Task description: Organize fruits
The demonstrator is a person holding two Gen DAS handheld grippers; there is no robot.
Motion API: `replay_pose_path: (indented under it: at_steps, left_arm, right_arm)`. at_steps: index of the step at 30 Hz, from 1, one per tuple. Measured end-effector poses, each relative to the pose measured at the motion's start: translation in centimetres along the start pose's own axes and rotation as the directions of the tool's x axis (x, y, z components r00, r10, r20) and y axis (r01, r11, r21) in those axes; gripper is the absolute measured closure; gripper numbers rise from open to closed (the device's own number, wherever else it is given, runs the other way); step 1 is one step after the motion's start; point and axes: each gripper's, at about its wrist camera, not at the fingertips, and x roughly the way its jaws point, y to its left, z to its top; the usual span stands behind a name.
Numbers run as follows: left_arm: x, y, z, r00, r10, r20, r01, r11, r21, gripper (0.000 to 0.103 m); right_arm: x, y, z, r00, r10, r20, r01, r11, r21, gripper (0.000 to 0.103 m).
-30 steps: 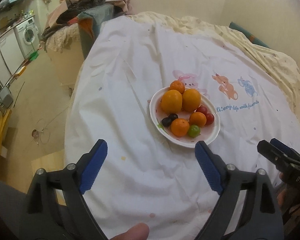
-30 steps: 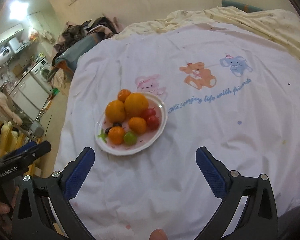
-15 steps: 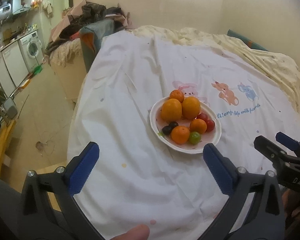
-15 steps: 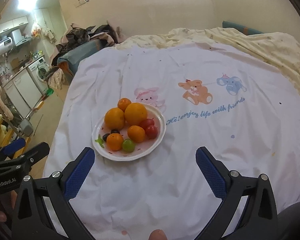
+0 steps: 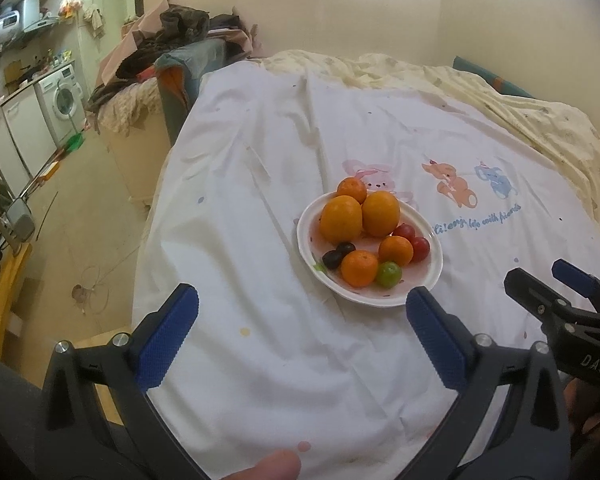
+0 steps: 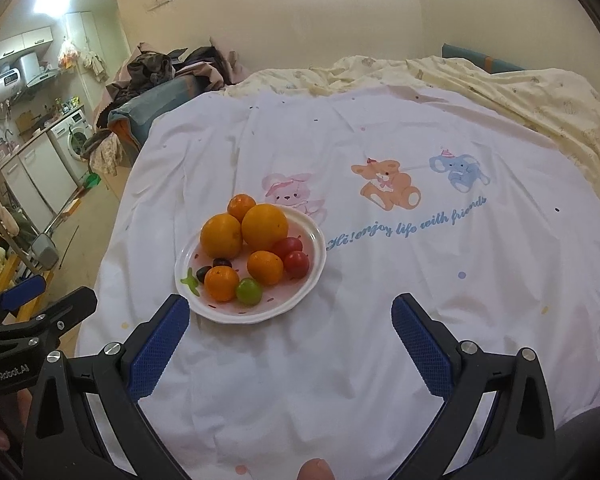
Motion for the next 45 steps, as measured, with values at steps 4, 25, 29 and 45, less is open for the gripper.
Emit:
replay_pose_path:
  at_steps: [4,25,29,45]
  left_arm:
    - [0.06,0.13,-0.13,1.000,-0.001,-0.003,0.001,1.000,-0.004,0.001]
    - [0.13,0.33,-0.16,1.000,-0.002,-0.012,0.002,1.000,-0.009,0.001]
    - [0.12,0.37,-0.12,1.000,-0.002,-0.012,0.002,1.000,-0.009,0.001]
    - [0.18,0.40,-0.28,1.000,-0.004,-0.021,0.004,1.000,-0.013,0.001]
  right_arm:
    - [0.01,0.01,0.03,1.000,-0.002,-0.001,0.002,1.000,-0.001,0.000]
    - [0.00,-0.19,0.17,1.000,-0.012,0.003,0.012,1.000,-0.004,0.000]
    - [-0.01,-0.15,0.14,1.000,-0.010,0.002,0.010,1.000,-0.004,0.000]
    - [0.09,-0.23,0.28,1.000,-0.010,-0.004,0.010,1.000,-0.012,0.000]
